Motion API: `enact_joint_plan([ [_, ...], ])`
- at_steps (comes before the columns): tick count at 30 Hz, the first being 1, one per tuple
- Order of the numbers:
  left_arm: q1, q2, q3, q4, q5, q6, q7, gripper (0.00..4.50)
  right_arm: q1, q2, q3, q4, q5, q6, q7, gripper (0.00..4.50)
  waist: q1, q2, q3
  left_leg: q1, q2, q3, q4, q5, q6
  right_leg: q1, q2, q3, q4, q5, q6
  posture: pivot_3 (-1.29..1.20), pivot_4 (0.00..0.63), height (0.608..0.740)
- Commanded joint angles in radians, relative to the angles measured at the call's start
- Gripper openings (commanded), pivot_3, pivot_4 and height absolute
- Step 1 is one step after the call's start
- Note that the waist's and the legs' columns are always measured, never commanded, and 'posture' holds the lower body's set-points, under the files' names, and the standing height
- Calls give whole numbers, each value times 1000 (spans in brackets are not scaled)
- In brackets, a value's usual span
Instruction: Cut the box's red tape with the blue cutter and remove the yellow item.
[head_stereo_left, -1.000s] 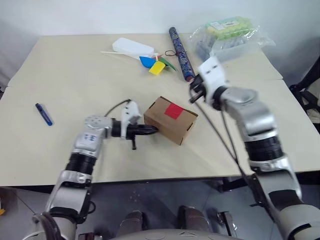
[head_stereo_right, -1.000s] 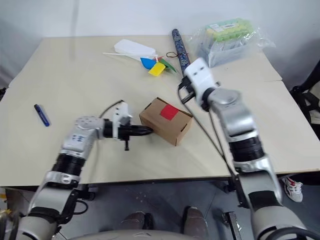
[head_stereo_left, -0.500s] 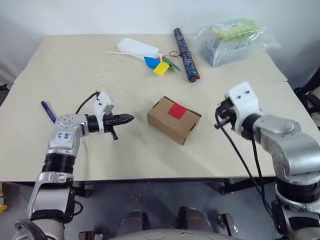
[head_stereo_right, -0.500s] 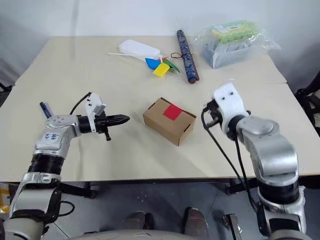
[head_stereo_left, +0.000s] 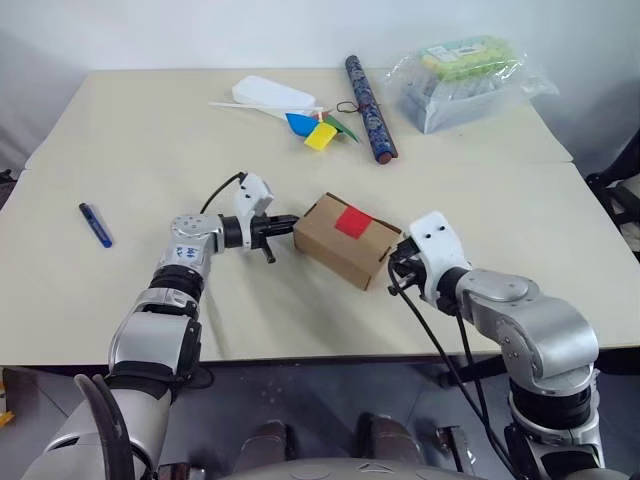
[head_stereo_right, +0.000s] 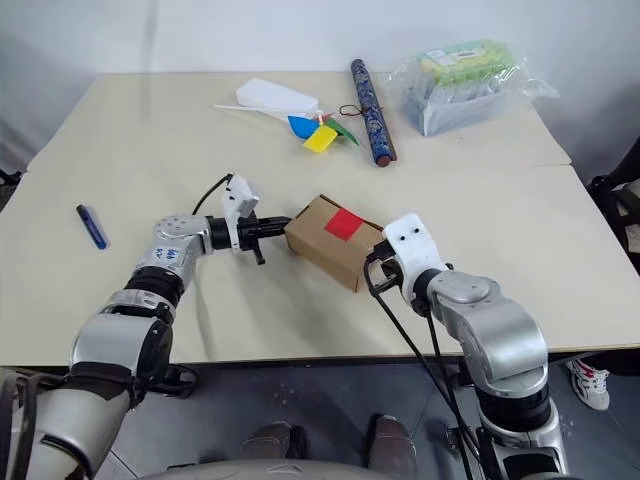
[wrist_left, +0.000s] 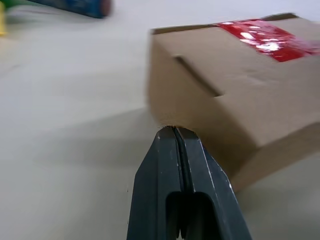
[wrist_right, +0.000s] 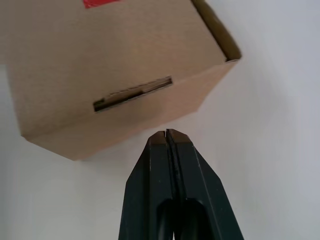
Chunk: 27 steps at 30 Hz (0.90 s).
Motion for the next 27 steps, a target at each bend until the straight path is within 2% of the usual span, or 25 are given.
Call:
enact_joint_plan([
  [1, -37, -4, -3, 9, 11, -13, -53, 0, -29, 5, 2, -24, 20, 8, -8, 37, 1, 0, 0, 0, 0, 0, 0, 0, 0, 0, 0, 0, 0, 0, 0, 0, 150, 740],
  [8, -28, 3, -18, -29, 23, -1, -135, 0, -44, -5, 8, -89, 71, 88, 20, 37, 2, 0, 0, 0, 0, 0, 0, 0, 0, 0, 0, 0, 0, 0, 0, 0, 150, 740],
  [17, -14, -9, -20, -32, 32, -8, -127, 0, -49, -18, 17, -104, 104, 109, 24, 37, 2, 0, 0, 0, 0, 0, 0, 0, 0, 0, 0, 0, 0, 0, 0, 0, 150, 740],
  [27, -21, 30, 15, 2, 22, 0, -93, 0, -32, -147, -59, -114, 114, 89, 41, 37, 3, 0, 0, 0, 0, 0, 0, 0, 0, 0, 0, 0, 0, 0, 0, 0, 150, 740],
])
